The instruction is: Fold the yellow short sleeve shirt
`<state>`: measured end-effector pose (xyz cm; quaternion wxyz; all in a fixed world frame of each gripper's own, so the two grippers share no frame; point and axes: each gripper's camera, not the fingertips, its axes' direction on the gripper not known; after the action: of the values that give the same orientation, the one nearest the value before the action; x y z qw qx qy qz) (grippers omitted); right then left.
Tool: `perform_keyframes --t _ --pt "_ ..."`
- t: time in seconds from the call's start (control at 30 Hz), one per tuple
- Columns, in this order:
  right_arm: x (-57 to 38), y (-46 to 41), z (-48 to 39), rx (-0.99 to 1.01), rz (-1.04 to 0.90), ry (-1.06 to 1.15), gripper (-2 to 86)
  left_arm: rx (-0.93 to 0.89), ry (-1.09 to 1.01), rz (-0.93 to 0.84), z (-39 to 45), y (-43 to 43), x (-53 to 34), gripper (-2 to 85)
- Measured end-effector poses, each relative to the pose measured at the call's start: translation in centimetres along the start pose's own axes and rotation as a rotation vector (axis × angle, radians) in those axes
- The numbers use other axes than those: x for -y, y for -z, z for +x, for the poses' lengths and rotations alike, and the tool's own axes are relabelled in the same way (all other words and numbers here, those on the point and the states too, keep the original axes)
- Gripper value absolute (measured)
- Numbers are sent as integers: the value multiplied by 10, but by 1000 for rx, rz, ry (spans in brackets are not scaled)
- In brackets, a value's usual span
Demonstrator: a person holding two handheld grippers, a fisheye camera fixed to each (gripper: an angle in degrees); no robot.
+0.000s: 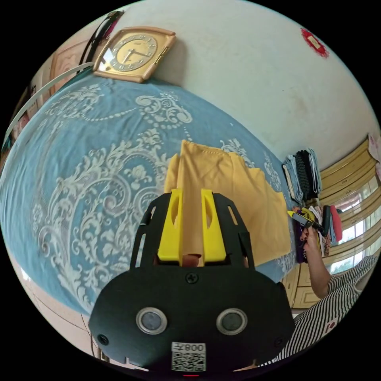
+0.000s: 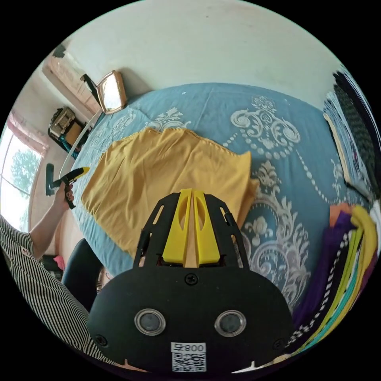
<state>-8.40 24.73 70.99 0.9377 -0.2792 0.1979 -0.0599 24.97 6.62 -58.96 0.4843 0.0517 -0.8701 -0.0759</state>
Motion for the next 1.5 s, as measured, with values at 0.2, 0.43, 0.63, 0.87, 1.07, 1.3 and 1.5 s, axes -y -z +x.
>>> perform_keyframes --t 0.2,0.43,0.63,0.87,1.07,1.3,1.5 --pt "-74 -8 34 29 -19 -154 19 -3 34 -136 -20 1 -19 46" --pt "-139 -16 73 85 18 -332 61 -70 18 -206 -33 17 -32 40" --pt "-165 -55 89 180 -58 -388 73 -79 6 -227 -41 33 -37 9" --pt "-186 -81 89 187 -128 -375 14 -66 5 -221 -60 60 -45 4" --pt "-197 -96 87 243 -141 -395 5 -87 40 -222 -70 58 -50 4" --pt "-212 -102 75 293 -130 -426 3 -48 41 -239 -71 63 -54 9" --pt "-216 -86 50 263 -72 -456 2 -18 39 -136 -63 97 -63 16"
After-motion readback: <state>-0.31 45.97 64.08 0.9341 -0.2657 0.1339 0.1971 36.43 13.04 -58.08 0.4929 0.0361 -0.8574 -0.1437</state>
